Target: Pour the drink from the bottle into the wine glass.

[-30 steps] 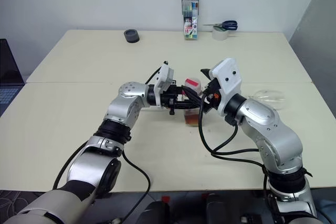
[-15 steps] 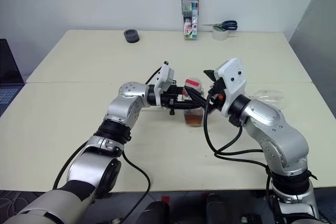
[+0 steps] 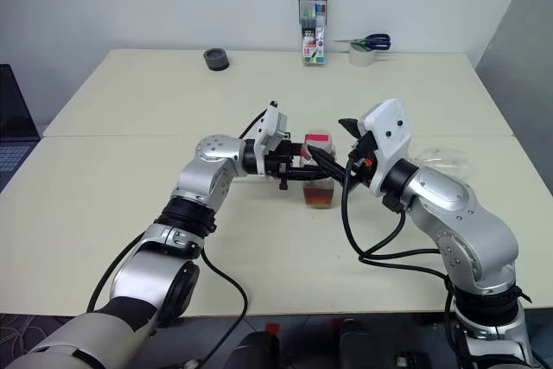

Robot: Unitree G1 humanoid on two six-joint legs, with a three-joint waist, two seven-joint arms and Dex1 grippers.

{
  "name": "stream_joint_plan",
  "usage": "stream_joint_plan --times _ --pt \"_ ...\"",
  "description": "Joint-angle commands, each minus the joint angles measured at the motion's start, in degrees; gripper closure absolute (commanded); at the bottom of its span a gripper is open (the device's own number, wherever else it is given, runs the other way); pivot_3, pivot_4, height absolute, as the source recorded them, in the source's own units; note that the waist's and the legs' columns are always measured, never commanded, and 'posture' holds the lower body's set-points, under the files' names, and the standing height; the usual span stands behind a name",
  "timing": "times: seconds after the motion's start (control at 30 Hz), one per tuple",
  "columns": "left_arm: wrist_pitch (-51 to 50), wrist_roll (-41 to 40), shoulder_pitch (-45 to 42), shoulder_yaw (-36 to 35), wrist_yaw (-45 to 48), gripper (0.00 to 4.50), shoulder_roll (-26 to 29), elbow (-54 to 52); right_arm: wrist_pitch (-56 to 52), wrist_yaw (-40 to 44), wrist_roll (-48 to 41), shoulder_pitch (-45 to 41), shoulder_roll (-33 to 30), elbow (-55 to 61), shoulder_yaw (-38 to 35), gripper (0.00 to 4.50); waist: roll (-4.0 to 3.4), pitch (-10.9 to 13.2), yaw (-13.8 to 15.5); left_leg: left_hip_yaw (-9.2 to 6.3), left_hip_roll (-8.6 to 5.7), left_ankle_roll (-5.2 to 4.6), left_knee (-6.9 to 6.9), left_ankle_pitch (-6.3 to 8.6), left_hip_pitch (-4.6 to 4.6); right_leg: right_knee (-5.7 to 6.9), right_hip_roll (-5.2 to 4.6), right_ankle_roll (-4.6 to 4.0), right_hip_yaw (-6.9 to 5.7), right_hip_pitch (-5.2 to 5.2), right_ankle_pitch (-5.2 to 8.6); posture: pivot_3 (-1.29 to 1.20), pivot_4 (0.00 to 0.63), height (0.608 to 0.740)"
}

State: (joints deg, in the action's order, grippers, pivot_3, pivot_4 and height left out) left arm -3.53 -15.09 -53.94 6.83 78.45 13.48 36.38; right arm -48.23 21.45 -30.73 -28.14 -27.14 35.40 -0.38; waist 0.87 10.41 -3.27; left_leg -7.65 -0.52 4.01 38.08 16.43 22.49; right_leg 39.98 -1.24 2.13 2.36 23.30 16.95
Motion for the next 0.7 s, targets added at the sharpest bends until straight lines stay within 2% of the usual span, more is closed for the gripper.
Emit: stream_joint_plan --times 0.03,0.3,0.7 --pt "1.0 -0.6 -0.6 -0.4 0.7 2.70 0.2 -1.4 -0.1 0.3 -1.1 -0.2 -0.8 2.5 -1.8 0.59 0.00 0.0 0.0 0.00 0.00 0.00 0.00 0.00 0.00 0.00 0.00 0.00 0.00 0.00 0.00 0.00 0.150 0.740" --pt "1.2 -0.6 -0.5 -0.4 0.5 2.70 0.0 -1.4 -3.5 0.5 -7.6 -1.2 0.6 3.6 -3.0 0.59 0.00 0.0 0.0 0.00 0.01 -0.01 0.00 0.00 0.00 0.00 0.00 0.00 0.00 0.00 0.00 0.00 0.150 0.740" --pt "1.1 -0.5 -0.3 -0.2 0.5 2.70 -0.1 -1.8 -2.4 1.0 -5.0 -4.4 -0.9 -1.1 0.0 0.59 0.00 0.0 0.0 0.00 0.00 -0.01 0.00 0.00 0.00 0.00 0.00 0.00 0.00 0.00 0.00 0.00 0.150 0.740"
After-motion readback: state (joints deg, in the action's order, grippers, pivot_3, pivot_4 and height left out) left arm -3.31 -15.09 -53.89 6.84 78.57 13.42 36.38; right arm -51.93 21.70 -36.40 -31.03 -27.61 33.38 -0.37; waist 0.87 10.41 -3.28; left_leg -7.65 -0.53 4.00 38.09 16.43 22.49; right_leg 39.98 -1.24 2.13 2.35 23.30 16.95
